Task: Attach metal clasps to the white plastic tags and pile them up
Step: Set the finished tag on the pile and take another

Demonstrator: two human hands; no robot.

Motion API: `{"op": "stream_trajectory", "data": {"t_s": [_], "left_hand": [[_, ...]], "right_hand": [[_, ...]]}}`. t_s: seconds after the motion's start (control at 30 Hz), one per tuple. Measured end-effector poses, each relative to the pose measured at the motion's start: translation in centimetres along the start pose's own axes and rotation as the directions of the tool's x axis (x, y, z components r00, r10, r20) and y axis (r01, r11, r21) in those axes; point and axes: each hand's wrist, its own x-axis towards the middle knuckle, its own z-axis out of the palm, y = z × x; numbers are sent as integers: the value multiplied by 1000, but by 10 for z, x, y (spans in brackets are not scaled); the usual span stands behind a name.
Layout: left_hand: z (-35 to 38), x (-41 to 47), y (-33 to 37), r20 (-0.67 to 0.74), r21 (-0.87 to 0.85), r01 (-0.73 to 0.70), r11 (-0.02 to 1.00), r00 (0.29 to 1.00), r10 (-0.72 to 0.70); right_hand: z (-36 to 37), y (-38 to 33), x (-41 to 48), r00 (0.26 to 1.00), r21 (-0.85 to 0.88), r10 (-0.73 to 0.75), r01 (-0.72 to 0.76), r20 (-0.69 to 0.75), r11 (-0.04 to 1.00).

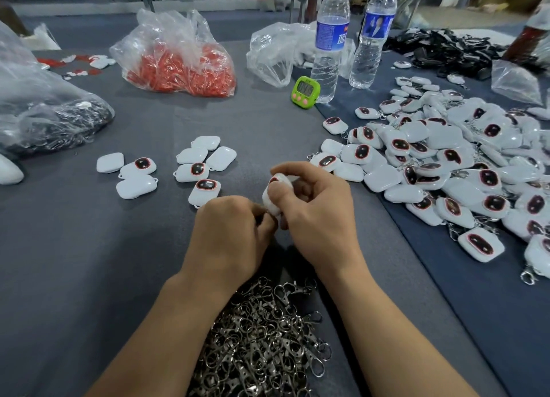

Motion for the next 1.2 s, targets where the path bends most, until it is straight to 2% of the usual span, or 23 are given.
{"op": "stream_trajectory", "data": {"t_s": [0.07, 0.2, 0.27, 0.3, 0.37, 0.4, 0.43, 0.47, 0.53, 0.67, 0.8, 0.9, 0.97, 1.03, 1.13, 1.2], "left_hand": [[0, 0, 0, 3, -41, 67, 997, 998, -67], [-1, 3, 0, -15, -162, 224, 961, 973, -230], [-2, 4, 0, -59, -180, 260, 949, 960, -274], [-3, 4, 0, -87, -196, 268, 943, 953, -289], [-6, 5, -2, -163, -204, 272, 940, 938, -307], [-7, 4, -2, -210, -190, 266, 945, 929, -304], [-8, 5, -3, -255, -155, 258, 954, 922, -291], [-8, 5, -5, -296, -109, 258, 960, 914, -279], [-7, 6, -8, -340, -4, 303, 953, 896, -286], [-11, 6, -16, -289, 125, 402, 907, 889, -354], [-11, 6, -20, -195, 242, 431, 869, 899, -391], [-8, 4, -19, -180, 251, 370, 894, 926, -333], [-8, 4, -17, -172, 169, 340, 925, 935, -311], [-9, 7, -16, -134, -54, 355, 933, 924, -359], [-10, 11, -8, 17, -431, 362, 827, 919, -394], [-9, 9, -2, 26, -514, 305, 802, 940, -341]], "right_hand": [[0, 0, 0, 1000, 5, 17, -17, 3, 1000], [-7, -3, 5, 989, 106, 141, -135, -53, 985], [-11, -9, 9, 974, 272, 211, -181, -85, 945], [-16, -13, 11, 963, 450, 258, -195, -82, 871], [-29, -20, 15, 945, 791, 327, -195, -7, 580], [-36, -22, 15, 943, 868, 332, -188, 28, 460], [-41, -22, 15, 942, 891, 331, -191, 50, 411], [-42, -22, 14, 944, 888, 325, -200, 60, 414], [-38, -21, 11, 954, 840, 288, -225, 86, 493], [-25, -18, 8, 958, 710, 246, -275, 147, 648], [-24, -14, 8, 947, 654, 279, -312, 158, 689], [-25, -12, 9, 939, 625, 304, -336, 162, 705], [-24, -12, 9, 934, 585, 322, -350, 157, 731], [-22, -10, 10, 930, 501, 343, -360, 130, 787], [-14, -6, 10, 945, 308, 309, -328, 111, 893], [-8, -4, 7, 948, 221, 270, -303, 168, 927]]}}
